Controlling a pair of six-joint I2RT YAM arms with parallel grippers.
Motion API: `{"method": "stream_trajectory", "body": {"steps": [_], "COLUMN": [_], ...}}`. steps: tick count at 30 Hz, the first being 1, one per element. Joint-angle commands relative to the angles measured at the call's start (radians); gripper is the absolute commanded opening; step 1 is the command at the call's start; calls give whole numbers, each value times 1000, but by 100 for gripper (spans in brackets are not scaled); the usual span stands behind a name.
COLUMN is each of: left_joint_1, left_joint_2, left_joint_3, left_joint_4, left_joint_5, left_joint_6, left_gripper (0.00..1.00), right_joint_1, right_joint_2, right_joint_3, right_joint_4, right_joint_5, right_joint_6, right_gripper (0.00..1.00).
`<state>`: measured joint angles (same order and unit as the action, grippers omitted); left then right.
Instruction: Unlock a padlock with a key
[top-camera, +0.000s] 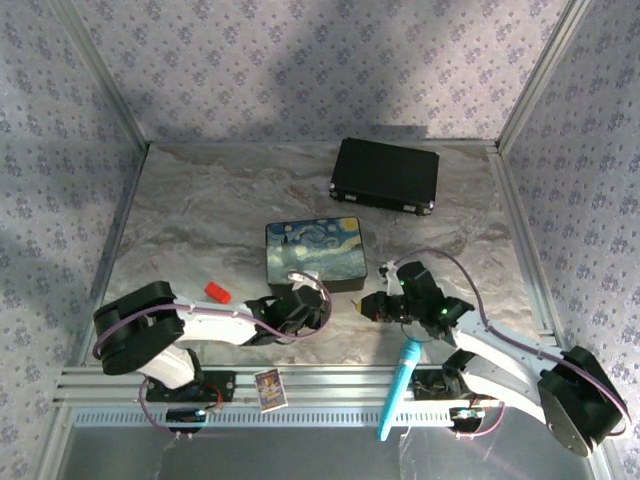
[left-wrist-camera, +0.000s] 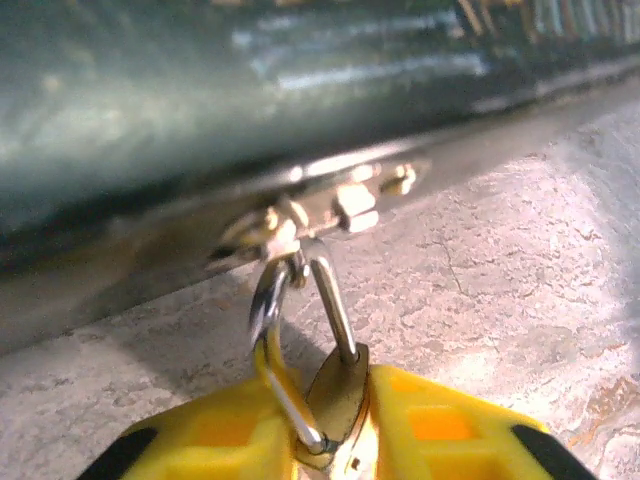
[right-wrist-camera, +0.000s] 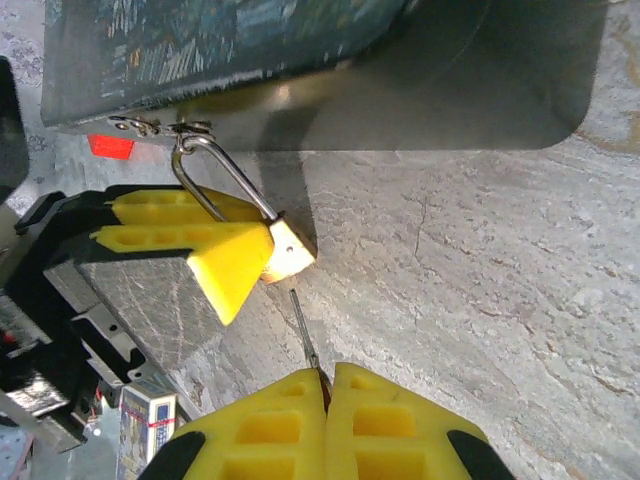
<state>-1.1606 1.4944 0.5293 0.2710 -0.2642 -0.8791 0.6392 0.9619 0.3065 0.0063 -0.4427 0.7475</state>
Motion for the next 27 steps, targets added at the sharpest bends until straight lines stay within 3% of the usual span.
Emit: {"method": "stream_trajectory", "body": {"steps": [1,5,11,18,27], "left_joint_1": [-3,-2,36,64,79], "left_joint_2": [7,-7,-80,-162,-144], "left_joint_3": [10,29,-25,-34,-129], "left_joint_4": [3,7,104,83,297], "left_joint_5": [-54,-48,7,22,67], "left_joint_6": [-67,-139,-349,-431,-608], "left_gripper": [12,1,0,0,0], "right_joint_1": [0,2,-3,-15,-34], "right_joint_2": [24,96,305,400,404], "right_joint_3": [-7,-15,-19,-49,-75], "right_joint_4": [64,170,420,580,715], "right_joint_5": [-28,-118,-302,-353,-393], "right_joint_6": [32,88,198,262,340], "right_gripper": [0,0,0,0,0]}}
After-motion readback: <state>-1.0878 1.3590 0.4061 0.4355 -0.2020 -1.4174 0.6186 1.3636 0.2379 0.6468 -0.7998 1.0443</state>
